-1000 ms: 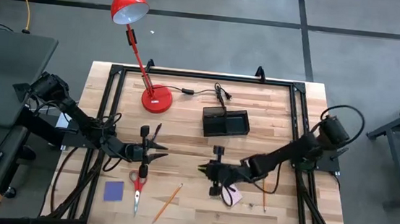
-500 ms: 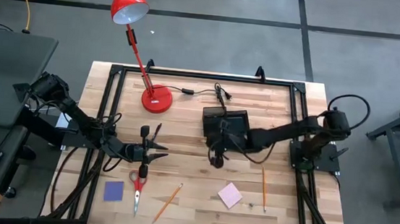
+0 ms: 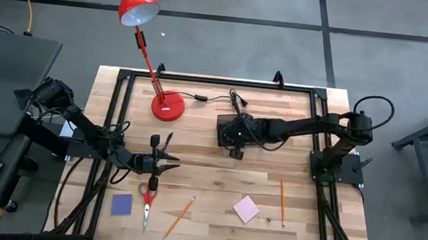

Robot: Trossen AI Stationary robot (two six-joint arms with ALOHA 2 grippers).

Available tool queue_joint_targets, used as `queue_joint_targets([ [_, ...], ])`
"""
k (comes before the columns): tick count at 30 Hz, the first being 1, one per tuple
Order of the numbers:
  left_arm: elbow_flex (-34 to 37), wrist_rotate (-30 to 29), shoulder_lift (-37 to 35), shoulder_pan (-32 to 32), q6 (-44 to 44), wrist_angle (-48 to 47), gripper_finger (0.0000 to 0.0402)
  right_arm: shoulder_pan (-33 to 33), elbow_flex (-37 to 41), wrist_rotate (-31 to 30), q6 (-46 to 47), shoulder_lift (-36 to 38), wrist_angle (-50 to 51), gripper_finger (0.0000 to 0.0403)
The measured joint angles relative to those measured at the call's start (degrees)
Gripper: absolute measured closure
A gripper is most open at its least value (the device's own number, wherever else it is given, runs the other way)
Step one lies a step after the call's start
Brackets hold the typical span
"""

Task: Pick and place office supplies into organizer
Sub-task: Put the yellow eraser into the desk organizer, then put the pink binder clip into the desk organizer

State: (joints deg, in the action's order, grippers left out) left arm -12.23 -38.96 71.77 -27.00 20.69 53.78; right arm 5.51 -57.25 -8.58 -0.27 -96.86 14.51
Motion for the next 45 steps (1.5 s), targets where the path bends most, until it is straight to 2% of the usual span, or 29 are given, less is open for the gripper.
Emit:
queue_joint_targets([
  [3,0.0,0.02,0.0,-0.02,0.0,0.0,0.0323,1.19,0.0,3.06,0.22,0.0,-0.01,0.0398],
  [12,0.0,1.46,0.0,0.0,0.0,0.0,0.0323,1.6,0.0,2.8,-0.02,0.0,0.39,0.0391],
  [20,0.0,1.66,0.0,0.0,0.0,-0.01,0.0323,1.6,0.0,-0.26,0.29,0.0,0.27,0.0327],
  [26,0.0,1.66,0.0,-0.01,0.0,-0.02,0.0323,1.58,0.0,0.28,0.18,-0.02,-0.07,0.029],
  [29,0.0,1.66,0.0,0.0,0.0,-0.28,0.0323,1.6,0.0,2.67,0.05,-0.02,-0.14,0.0279],
  [34,0.0,1.66,0.0,0.0,-0.02,-0.82,0.0323,1.45,0.0,4.62,0.18,-0.02,-0.21,0.0267],
  [40,0.0,1.66,0.0,-0.02,-0.16,-0.94,0.0323,1.12,0.0,3.1,-0.11,-0.04,-1.11,0.0263],
  [45,0.0,2.58,0.0,0.0,-0.38,-2.23,0.0323,-3.15,0.0,0.88,0.5,-0.04,-0.16,0.0263],
])
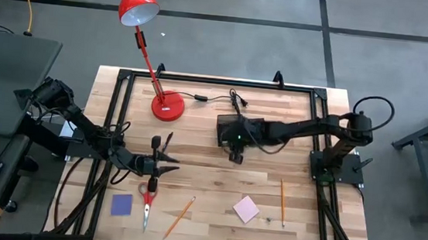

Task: Pick and place office supplies into organizer
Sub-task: Put the pink binder clip into the desk organizer

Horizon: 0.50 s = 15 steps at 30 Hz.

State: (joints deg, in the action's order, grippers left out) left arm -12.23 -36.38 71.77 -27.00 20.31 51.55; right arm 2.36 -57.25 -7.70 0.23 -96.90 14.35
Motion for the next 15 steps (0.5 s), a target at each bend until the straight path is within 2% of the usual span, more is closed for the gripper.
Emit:
queue_joint_targets([
  [10,0.0,1.03,0.0,-0.02,-1.2,-0.8,0.0323,-18.12,-0.02,-5.76,8.05,0.0,-1.06,0.0263],
  [15,0.0,1.03,0.0,-0.02,-1.33,-0.78,0.0323,-27.13,-0.02,-5.37,18.58,0.0,0.37,0.0263],
])
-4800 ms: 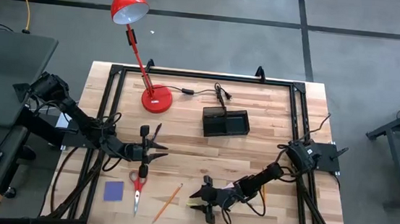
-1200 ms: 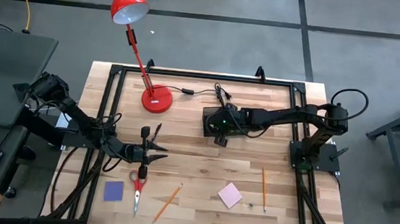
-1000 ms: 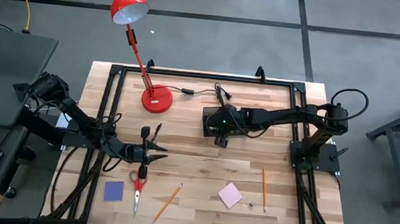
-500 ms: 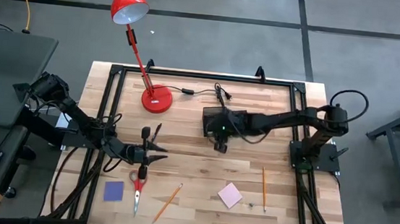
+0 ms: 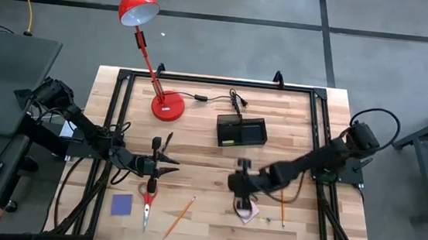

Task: Pick and place office supplies into organizer
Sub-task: Put the pink binder clip into the desk organizer

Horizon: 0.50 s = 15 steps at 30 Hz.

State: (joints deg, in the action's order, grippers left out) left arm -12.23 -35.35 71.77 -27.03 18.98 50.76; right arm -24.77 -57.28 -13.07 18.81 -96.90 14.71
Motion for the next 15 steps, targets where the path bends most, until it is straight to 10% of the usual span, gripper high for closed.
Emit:
queue_joint_targets([
  [15,0.0,-0.17,0.0,0.01,0.04,-0.82,0.0323,-12.49,0.0,3.17,28.44,-4.06,-8.36,0.0263],
])
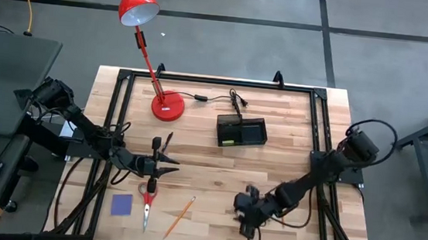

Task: Pick and place office supplies into organizer
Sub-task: Put the pink binder clip into the desk organizer

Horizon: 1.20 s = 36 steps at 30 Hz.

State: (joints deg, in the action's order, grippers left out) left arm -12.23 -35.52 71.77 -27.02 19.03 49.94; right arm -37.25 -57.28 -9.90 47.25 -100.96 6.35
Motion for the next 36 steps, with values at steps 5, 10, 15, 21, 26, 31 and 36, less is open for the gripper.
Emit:
queue_joint_targets([
  [5,0.0,-0.05,0.02,-0.01,0.01,-0.76,0.0323,-1.56,0.0,5.38,5.04,-1.83,-6.91,0.0263],
  [10,0.0,-0.05,0.02,0.02,0.0,-0.91,0.0323,-2.64,-0.07,3.87,7.8,-1.8,-7.07,0.0263],
  [15,0.0,-0.05,0.02,-0.01,-0.02,-0.9,0.0323,-4.75,-0.4,-2.02,9.24,-1.82,-3.46,0.0263],
  [21,0.0,-0.05,0.02,0.01,-0.02,-1.1,0.0323,-6.6,-6.25,-7.77,9.37,-5.12,4.47,0.0263],
  [26,0.0,-0.03,0.02,-0.01,-0.04,-1.26,0.0323,-6.8,-11.36,-4.46,8.17,-11.64,6.41,0.0263],
  [31,0.0,-0.03,0.02,-0.01,-0.04,-1.16,0.0323,-7.19,-15.45,-4.24,6.94,-14.19,10.13,0.0263],
  [36,0.0,-0.03,0.02,0.0,-0.04,-1.08,0.0323,-7.34,-16.83,-5.08,6.77,-14.17,13.91,0.0263],
])
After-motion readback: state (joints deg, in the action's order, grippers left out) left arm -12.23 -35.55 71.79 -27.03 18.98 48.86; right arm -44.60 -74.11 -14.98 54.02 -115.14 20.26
